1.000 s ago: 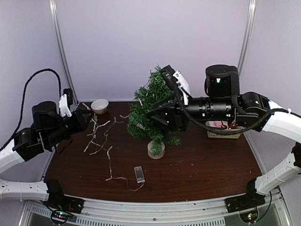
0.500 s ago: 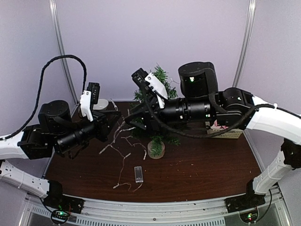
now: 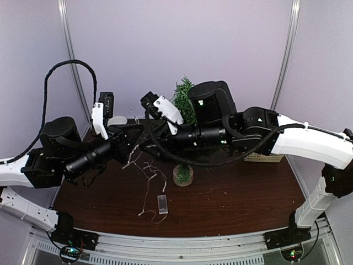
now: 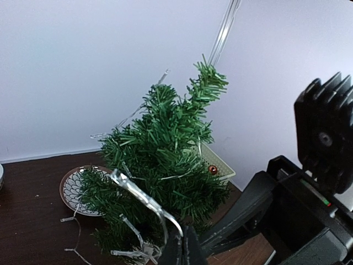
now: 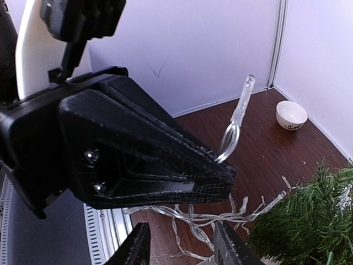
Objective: Decorate the small christmas tree
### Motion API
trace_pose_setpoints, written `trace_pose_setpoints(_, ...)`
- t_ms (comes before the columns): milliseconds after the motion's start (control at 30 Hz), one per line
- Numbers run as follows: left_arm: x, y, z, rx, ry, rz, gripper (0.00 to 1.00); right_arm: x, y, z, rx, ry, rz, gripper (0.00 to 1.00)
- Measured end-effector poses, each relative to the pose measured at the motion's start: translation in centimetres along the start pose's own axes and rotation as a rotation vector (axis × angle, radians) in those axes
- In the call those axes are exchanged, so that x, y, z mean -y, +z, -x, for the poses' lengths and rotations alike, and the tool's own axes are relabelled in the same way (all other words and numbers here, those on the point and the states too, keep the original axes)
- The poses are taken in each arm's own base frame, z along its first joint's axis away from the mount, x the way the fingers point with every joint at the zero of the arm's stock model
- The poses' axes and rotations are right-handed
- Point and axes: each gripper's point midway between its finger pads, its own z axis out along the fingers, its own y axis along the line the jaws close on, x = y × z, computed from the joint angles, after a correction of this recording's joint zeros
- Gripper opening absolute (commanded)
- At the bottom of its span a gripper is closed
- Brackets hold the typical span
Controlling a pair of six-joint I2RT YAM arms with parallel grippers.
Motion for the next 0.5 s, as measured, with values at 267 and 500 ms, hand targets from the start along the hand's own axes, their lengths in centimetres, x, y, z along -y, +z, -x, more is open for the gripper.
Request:
trace_pose_setpoints(267, 0.4, 0.0, 0.1, 0.007, -0.013, -0.011, 0.00, 0.4, 0.7, 0.4, 0.005, -0.021, -0.028, 0.23)
trace_pose_setpoints(500, 0.5, 0.0, 0.3, 0.015, -0.030, -0.014, 0.00, 0.3, 1.2, 0.8, 0.013, -0.024, -0.027, 0.16)
